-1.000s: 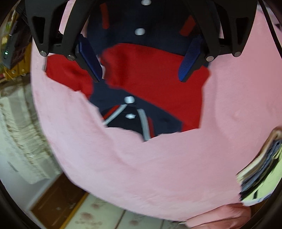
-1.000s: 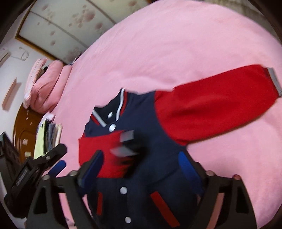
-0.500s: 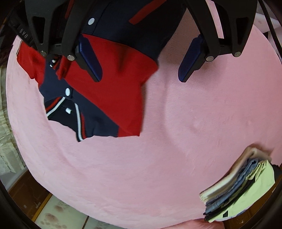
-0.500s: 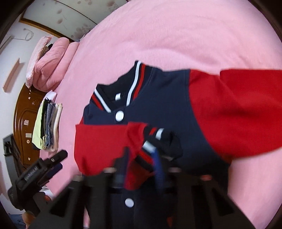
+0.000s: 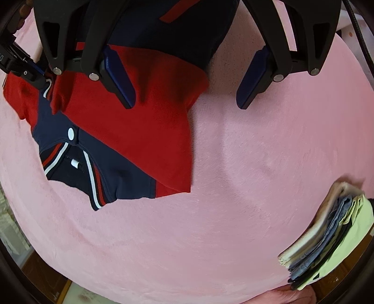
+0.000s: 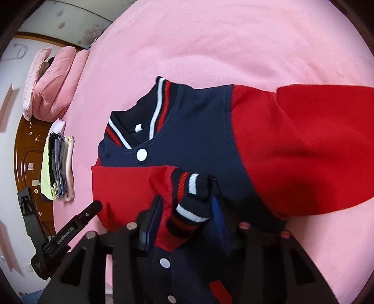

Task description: Fold large clothes

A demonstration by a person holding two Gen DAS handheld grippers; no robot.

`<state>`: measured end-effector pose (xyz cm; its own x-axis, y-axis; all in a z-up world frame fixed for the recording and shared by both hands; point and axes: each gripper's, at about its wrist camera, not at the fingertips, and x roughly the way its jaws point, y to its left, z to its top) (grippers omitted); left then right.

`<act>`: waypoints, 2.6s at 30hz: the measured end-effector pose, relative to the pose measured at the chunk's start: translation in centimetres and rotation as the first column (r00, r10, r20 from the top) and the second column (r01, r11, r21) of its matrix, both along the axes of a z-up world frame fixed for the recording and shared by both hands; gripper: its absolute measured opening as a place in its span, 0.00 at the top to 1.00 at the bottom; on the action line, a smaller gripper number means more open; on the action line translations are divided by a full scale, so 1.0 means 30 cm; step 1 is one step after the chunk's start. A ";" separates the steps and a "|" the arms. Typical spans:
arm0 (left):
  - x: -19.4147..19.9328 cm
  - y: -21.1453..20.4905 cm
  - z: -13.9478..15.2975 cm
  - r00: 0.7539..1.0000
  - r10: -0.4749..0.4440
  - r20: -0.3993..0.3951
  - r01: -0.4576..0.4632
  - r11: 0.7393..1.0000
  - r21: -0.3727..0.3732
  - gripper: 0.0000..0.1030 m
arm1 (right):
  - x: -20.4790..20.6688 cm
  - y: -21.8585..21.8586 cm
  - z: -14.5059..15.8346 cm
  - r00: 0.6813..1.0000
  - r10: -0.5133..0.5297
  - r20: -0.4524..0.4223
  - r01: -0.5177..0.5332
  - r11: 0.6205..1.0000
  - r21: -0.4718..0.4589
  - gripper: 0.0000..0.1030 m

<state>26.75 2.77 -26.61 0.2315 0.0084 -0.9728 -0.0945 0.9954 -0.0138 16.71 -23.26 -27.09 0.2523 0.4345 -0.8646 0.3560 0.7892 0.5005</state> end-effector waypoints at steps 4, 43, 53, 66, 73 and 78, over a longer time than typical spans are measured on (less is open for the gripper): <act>0.006 -0.006 -0.022 1.000 -0.004 -0.029 0.005 1.000 0.018 0.16 | -0.001 0.040 -0.003 0.996 0.087 -0.037 -0.090 0.991 -0.101 0.79; -0.033 0.091 0.016 0.997 0.075 0.003 -0.075 0.997 0.005 0.16 | -0.051 -0.086 0.078 0.991 0.118 0.066 -0.099 0.965 -0.241 0.79; 0.026 -0.183 0.020 0.977 -0.215 -0.009 0.211 0.965 -0.156 0.70 | 0.031 -0.003 0.081 0.952 -0.006 0.305 -0.035 0.991 0.127 0.90; 0.083 -0.044 -0.020 0.996 -0.084 0.016 0.085 0.993 -0.084 0.75 | 0.086 -0.046 0.023 0.983 0.056 0.172 0.019 0.915 -0.403 0.98; -0.010 -0.079 -0.017 0.988 -0.150 -0.029 0.135 0.945 -0.297 0.75 | 0.050 0.090 0.027 0.969 0.028 0.245 -0.033 0.999 0.018 0.98; -0.055 -0.111 -0.092 0.970 -0.226 -0.088 0.207 0.961 -0.184 0.75 | 0.063 0.284 -0.056 0.987 0.104 0.118 -0.089 0.987 -0.131 0.98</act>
